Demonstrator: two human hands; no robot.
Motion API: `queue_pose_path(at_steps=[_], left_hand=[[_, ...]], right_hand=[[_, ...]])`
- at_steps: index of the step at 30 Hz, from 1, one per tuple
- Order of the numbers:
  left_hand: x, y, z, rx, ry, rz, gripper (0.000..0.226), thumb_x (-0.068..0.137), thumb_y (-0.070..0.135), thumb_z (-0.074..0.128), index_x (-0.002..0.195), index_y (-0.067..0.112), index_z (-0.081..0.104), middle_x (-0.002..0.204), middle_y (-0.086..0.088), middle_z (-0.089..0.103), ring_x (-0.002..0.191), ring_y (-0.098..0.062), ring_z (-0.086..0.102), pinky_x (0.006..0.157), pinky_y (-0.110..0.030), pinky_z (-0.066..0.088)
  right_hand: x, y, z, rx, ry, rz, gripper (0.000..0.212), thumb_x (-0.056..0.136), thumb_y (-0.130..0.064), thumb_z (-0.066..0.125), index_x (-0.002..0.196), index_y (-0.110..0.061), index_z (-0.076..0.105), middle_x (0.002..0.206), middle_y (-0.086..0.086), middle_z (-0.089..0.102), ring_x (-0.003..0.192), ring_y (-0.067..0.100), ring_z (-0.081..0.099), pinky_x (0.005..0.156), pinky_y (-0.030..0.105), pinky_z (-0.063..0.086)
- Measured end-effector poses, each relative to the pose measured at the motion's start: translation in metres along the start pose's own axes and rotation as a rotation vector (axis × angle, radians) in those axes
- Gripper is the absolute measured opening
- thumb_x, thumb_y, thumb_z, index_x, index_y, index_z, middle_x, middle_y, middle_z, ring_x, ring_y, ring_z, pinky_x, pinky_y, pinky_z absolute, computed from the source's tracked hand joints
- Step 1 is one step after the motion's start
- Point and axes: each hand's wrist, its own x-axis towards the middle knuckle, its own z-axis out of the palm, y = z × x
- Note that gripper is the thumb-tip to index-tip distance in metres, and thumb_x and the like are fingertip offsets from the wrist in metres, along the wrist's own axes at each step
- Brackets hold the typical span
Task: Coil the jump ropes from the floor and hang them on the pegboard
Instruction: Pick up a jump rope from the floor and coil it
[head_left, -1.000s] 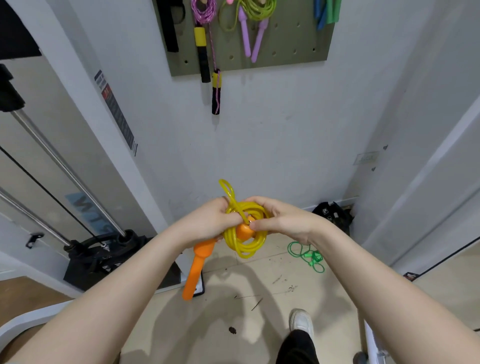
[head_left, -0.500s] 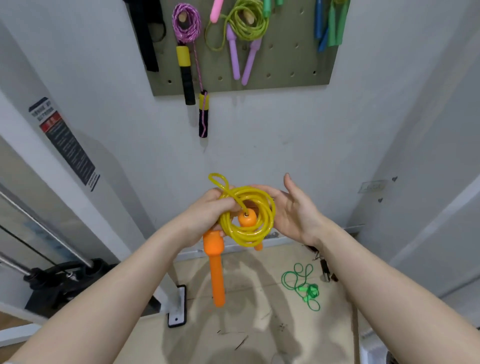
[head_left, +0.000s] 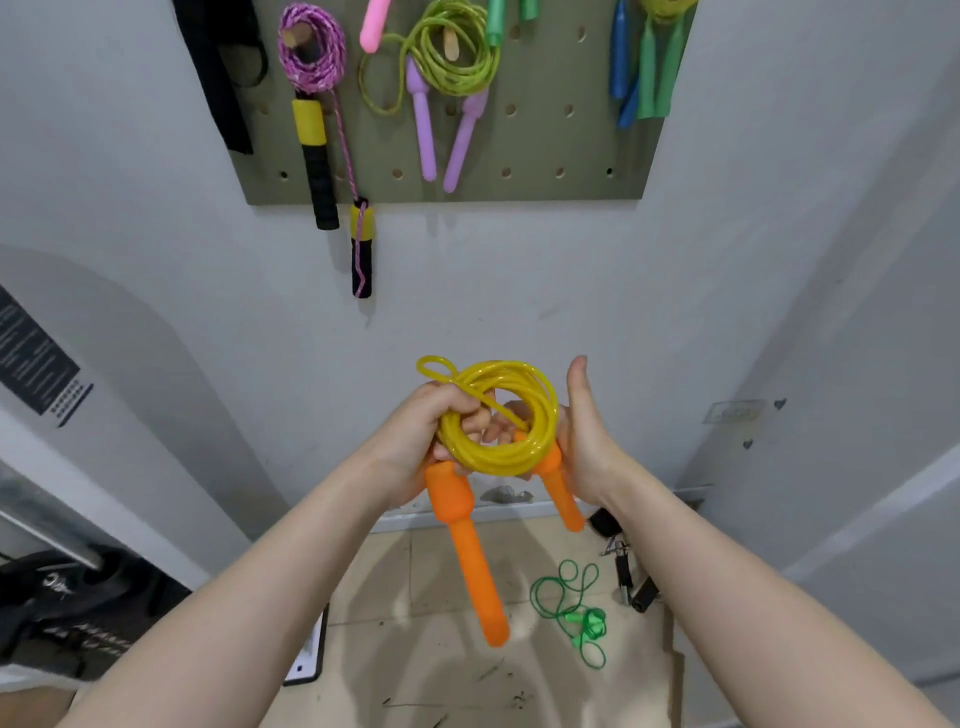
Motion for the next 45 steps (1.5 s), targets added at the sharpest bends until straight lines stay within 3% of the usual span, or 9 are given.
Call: queue_pose_path(at_steps=[5,10,14,17,20,23,32,35,45], left_hand=[[0.021,0.001,0.000,-0.278,-0.004,0.029,0.020,0.054,0.015,0.066,0.069,0.010,0.055,0.048,0.004,0.036,0.031,-0.003,0.023,0.033,-0.013,0.017],[0.034,0.001,0.033,-0.040,0.100,0.113,0.011,0.064,0.012,0.047,0.074,0.008,0.045,0.047,0.004,0.034,0.030,-0.005,0.025,0.032,-0.011,0.024],[0.044,0.005,0.041,0.307,0.340,0.178,0.011,0.083,0.006,0.052,0.074,0.013,0.054,0.050,0.000,0.051,0.037,-0.013,0.039,0.036,-0.018,0.033],[0.047,0.010,0.041,0.420,0.342,0.227,0.016,0.085,0.010,0.054,0.076,0.021,0.059,0.059,0.004,0.064,0.041,-0.013,0.046,0.041,-0.021,0.039],[0.050,0.019,0.039,0.633,0.350,0.301,0.015,0.080,0.012,0.054,0.075,0.027,0.054,0.053,0.023,0.059,0.052,0.004,0.054,0.051,-0.011,0.042],[0.058,0.025,0.038,0.687,0.353,0.259,0.021,0.081,0.005,0.051,0.073,0.024,0.050,0.046,0.018,0.052,0.046,0.003,0.048,0.052,-0.018,0.039],[0.079,0.061,0.038,0.644,0.209,0.207,0.018,0.091,0.009,0.050,0.077,0.021,0.048,0.052,0.012,0.046,0.046,-0.006,0.045,0.048,-0.023,0.040],[0.090,0.080,0.033,0.649,0.240,0.264,0.007,0.088,0.007,0.055,0.085,0.013,0.055,0.057,0.009,0.051,0.050,-0.006,0.050,0.051,-0.021,0.045],[0.139,0.171,0.013,0.564,0.331,0.570,0.021,0.084,0.009,0.066,0.105,0.011,0.062,0.086,-0.008,0.068,0.070,-0.010,0.064,0.069,-0.022,0.053]], right_hand=[[0.006,-0.003,-0.034,0.237,0.112,-0.076,0.067,0.071,-0.072,0.027,0.052,-0.011,0.045,0.042,0.002,0.038,0.034,0.011,0.031,0.035,0.017,0.023],[0.015,0.006,-0.043,0.342,0.377,0.004,0.040,0.092,-0.046,0.043,0.066,-0.017,0.050,0.049,-0.002,0.048,0.043,0.012,0.045,0.050,0.024,0.034],[0.016,-0.014,-0.032,0.290,0.086,-0.021,0.068,0.096,-0.053,0.020,0.084,-0.012,0.072,0.075,0.008,0.071,0.067,0.023,0.068,0.079,0.040,0.047],[0.017,-0.038,-0.033,0.081,0.052,-0.129,0.063,0.086,-0.063,0.037,0.115,-0.013,0.062,0.100,0.014,0.068,0.082,0.032,0.065,0.090,0.053,0.048],[0.018,-0.043,-0.038,-0.256,0.108,-0.269,0.035,0.083,-0.029,0.066,0.114,-0.021,0.052,0.103,0.005,0.065,0.086,0.016,0.066,0.079,0.033,0.055],[0.018,-0.046,-0.040,-0.543,0.173,-0.394,0.063,0.069,-0.029,0.078,0.122,-0.028,0.044,0.109,-0.005,0.061,0.100,0.008,0.061,0.086,0.026,0.051],[0.043,-0.093,-0.053,-0.981,0.308,-0.596,0.021,0.093,-0.014,0.049,0.113,-0.014,0.053,0.080,-0.005,0.062,0.065,0.001,0.057,0.066,0.021,0.046],[0.051,-0.116,-0.055,-0.869,0.239,-0.571,0.028,0.094,-0.004,0.041,0.114,-0.020,0.053,0.090,-0.007,0.063,0.075,-0.003,0.057,0.068,0.009,0.043],[0.083,-0.215,-0.058,0.045,-0.018,-0.316,0.042,0.075,0.000,0.038,0.106,-0.019,0.061,0.079,0.002,0.065,0.078,0.020,0.061,0.082,0.037,0.044]])
